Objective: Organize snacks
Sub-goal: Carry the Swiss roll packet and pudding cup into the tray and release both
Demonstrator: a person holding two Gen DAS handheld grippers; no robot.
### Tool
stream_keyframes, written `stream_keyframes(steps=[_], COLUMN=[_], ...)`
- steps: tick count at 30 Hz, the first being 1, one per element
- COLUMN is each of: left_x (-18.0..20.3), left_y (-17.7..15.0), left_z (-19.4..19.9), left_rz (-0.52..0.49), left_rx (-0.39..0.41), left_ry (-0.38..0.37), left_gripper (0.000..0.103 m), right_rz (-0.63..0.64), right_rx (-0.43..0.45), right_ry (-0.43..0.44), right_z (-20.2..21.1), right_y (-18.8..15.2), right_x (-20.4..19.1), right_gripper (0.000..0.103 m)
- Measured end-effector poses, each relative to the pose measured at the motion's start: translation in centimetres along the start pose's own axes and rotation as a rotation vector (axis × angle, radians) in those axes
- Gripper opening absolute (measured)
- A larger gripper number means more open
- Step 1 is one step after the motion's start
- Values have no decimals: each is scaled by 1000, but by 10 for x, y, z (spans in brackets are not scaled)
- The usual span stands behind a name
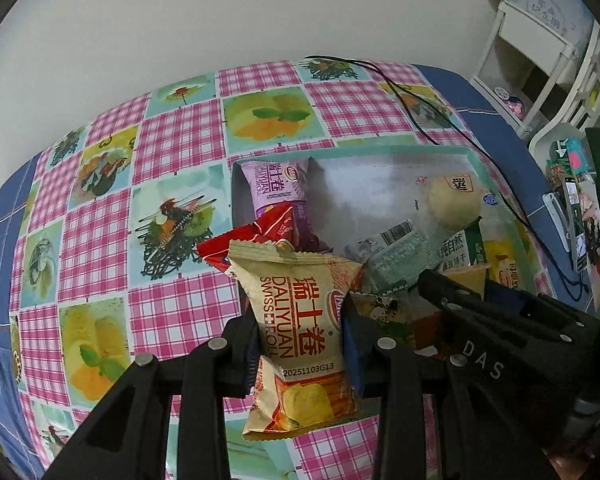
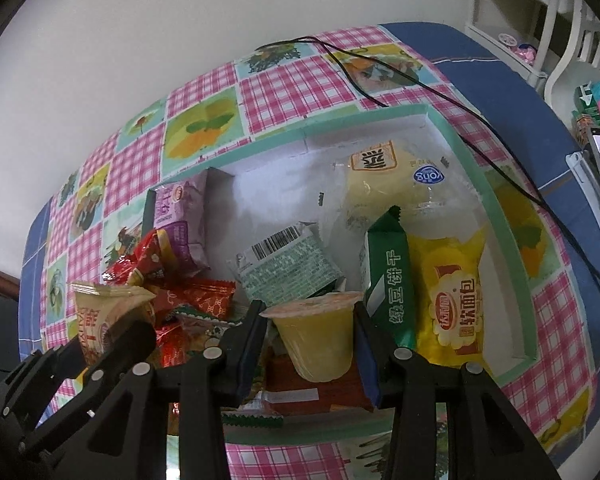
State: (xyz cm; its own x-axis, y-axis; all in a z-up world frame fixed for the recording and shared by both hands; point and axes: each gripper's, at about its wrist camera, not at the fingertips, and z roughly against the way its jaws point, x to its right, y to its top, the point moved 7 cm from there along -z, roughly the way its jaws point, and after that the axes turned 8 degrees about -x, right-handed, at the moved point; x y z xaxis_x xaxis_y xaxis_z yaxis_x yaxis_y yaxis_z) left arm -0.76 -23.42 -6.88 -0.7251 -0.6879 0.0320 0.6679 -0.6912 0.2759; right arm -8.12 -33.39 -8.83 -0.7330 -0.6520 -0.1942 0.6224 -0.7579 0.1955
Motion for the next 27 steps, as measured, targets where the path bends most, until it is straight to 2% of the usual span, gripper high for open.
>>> stream_keyframes(steps=[3, 7, 15, 21, 24, 27], left_x=[0, -1, -7, -10, -15, -22], left_y=[0, 1, 2, 1, 0, 0], left_z=[0, 2, 10, 20, 24, 28], left_rz=[2, 8, 33, 46, 57, 80], left_rx=[1, 2, 14, 25, 34, 40], left_ry=[-15, -15, -40, -56, -43, -61], left_gripper=[38, 49, 60, 64, 71, 72], right_rz=[-7, -20, -25, -10, -1, 7], right_rx=[1, 2, 11, 22, 32, 34], right_ry=[1, -5, 0, -2, 5, 7], right_z=[1, 1, 4, 9, 11, 11], right_y=[0, 0, 2, 2, 2, 1], right_x=[2, 5, 6, 1, -1, -4], right_gripper=[45, 45, 46, 46, 46, 47])
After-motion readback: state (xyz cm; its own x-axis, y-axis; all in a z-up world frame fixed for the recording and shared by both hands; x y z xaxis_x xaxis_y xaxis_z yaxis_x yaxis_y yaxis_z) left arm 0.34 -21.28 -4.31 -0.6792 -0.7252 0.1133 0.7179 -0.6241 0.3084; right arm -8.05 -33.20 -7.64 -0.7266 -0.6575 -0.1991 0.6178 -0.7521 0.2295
